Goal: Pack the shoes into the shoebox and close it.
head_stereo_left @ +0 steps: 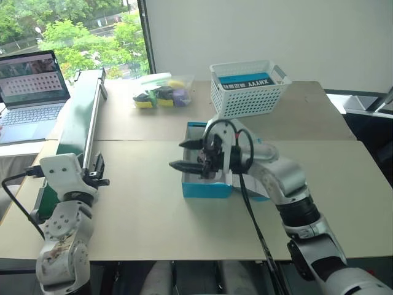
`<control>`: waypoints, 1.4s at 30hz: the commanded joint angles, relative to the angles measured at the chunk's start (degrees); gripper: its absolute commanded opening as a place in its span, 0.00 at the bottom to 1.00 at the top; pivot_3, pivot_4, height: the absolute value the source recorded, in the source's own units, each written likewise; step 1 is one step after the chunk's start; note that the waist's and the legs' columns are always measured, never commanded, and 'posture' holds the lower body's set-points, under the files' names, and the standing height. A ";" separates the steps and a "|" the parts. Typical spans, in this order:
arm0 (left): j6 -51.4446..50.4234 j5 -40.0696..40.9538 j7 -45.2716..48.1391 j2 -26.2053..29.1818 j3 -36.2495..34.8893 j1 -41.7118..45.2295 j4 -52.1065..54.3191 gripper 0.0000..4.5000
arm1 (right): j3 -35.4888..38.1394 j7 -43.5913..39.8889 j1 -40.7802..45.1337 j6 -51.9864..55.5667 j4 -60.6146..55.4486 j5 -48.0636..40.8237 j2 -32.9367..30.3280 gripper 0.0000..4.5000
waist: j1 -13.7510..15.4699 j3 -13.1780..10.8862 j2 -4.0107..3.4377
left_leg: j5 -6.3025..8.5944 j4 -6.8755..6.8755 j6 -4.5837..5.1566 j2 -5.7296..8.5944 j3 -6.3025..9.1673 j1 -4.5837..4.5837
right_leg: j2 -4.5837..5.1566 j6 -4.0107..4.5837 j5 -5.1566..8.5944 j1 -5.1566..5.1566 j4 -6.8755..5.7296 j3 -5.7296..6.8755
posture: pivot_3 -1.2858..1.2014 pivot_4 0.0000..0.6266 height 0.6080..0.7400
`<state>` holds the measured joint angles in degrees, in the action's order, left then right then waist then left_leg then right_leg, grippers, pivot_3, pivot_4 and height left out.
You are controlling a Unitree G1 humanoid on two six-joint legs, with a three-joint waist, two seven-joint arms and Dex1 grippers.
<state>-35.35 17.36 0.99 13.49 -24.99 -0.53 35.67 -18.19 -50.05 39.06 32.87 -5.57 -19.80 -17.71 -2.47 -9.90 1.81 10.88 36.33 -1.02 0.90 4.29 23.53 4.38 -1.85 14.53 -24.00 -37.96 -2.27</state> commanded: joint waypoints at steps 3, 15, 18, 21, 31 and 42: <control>0.24 0.17 -0.36 0.46 -0.96 -0.75 1.31 0.50 | -0.55 0.33 -0.40 -4.66 0.71 2.54 0.85 0.90 | 0.15 0.01 0.01 | 0.00 0.01 0.00 0.00 0.01 0.00 | 0.00 0.00 0.00 0.01 0.00 0.00 | 0.52 0.24 0.96; 0.73 -0.30 -0.65 0.88 -1.75 -1.78 0.61 0.50 | 0.18 0.76 -0.23 -3.22 4.10 3.59 1.82 0.96 | 0.16 0.01 0.03 | 0.00 0.00 -0.01 0.00 0.02 -0.02 | 0.00 0.00 0.00 0.02 0.00 0.00 | 0.52 0.24 0.96; 0.68 -0.34 -0.79 0.94 -1.97 -1.73 0.45 0.50 | 0.29 0.80 -0.11 -3.36 4.41 3.53 2.10 0.96 | 0.18 0.01 0.03 | 0.00 0.01 -0.01 0.00 0.02 -0.02 | 0.00 0.00 0.00 0.02 0.00 0.00 | 0.52 0.24 0.96; 0.62 -0.34 -0.64 1.10 -2.01 -1.74 0.41 0.50 | -0.03 2.22 0.23 -5.50 5.22 5.41 2.34 0.96 | 0.16 0.02 0.03 | 0.00 0.00 -0.01 0.00 0.02 -0.02 | 0.00 0.00 0.00 0.02 0.00 0.00 | 0.52 0.24 0.96; -1.01 -0.61 -1.26 1.63 -2.69 -2.71 0.24 0.50 | 0.02 2.14 0.27 -5.32 5.74 5.78 3.42 0.96 | 0.15 0.02 0.02 | 0.00 0.00 -0.01 0.00 0.02 -0.02 | 0.01 0.00 0.00 0.02 0.00 0.00 | 0.52 0.24 0.96; -1.94 -0.71 -1.48 1.98 -3.58 -2.67 -0.45 0.50 | -0.12 2.99 0.16 -5.17 5.95 6.41 4.05 0.96 | 0.11 0.02 0.02 | 0.00 0.00 -0.01 0.00 0.02 -0.02 | 0.00 0.00 0.00 0.02 -0.01 0.00 | 0.52 0.24 0.96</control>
<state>-37.63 17.09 -0.22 14.44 -26.98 -3.22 34.90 -19.33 -47.29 38.45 29.05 1.59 -13.53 -14.12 -2.36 -9.89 1.84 10.88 36.33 -1.03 0.90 4.31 23.50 4.39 -1.84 14.53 -23.98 -37.97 -2.27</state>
